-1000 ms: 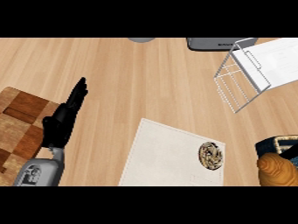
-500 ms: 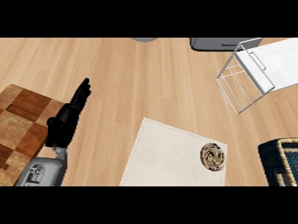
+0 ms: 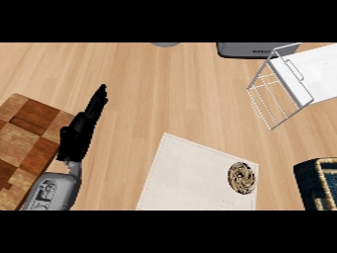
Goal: Pick the croissant from the placemat and place it in the tiered shelf
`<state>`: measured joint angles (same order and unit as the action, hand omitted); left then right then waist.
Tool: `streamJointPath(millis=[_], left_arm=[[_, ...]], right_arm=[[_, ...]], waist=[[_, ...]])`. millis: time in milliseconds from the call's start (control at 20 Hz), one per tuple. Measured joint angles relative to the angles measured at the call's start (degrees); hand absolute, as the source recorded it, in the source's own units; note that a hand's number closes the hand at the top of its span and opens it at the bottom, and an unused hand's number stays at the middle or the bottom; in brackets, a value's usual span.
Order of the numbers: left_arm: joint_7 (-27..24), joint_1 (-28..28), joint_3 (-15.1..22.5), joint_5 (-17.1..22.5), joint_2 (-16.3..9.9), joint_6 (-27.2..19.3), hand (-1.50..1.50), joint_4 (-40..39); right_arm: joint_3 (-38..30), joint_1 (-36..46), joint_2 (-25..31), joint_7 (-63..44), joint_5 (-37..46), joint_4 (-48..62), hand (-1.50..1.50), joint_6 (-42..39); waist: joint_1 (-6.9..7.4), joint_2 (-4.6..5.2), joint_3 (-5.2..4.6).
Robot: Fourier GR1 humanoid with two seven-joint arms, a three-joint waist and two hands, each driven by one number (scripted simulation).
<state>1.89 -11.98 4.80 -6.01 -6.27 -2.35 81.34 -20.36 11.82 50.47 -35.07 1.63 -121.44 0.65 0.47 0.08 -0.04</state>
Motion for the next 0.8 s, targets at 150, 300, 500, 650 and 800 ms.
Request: streamJointPath(millis=[150,300,500,650,800], left_arm=[[-0.11,0.87,-0.40,0.30,-0.52,1.01,0.00,0.98],[-0.23,1.27,-1.25,0.70,-0.89,1.68,0.00,1.31],[1.50,1.32,-0.77,-0.20,-0.10,1.16,0.00,2.73],[1.51,2.02,-0.49,-0.53,0.17,1.21,0.00,3.34],[0.66,2.31,-0.42,-0.77,0.59,1.36,0.00,2.79]], right_arm=[[1.54,4.75,0.28,0.87,2.39,4.88,1.50,0.17],[1.46,7.50,0.18,2.39,4.47,8.30,1.50,-0.04],[2.08,12.06,0.68,4.99,6.34,14.08,1.50,-1.14],[4.06,15.42,1.05,7.95,10.14,18.38,1.50,-0.37],[5.19,17.53,-0.09,12.30,13.10,23.21,1.50,0.87]], waist=[[0.13,0.01,0.00],[0.04,-0.01,0.01],[0.03,-0.02,0.02],[0.24,0.01,0.02],[0.20,0.04,0.03]])
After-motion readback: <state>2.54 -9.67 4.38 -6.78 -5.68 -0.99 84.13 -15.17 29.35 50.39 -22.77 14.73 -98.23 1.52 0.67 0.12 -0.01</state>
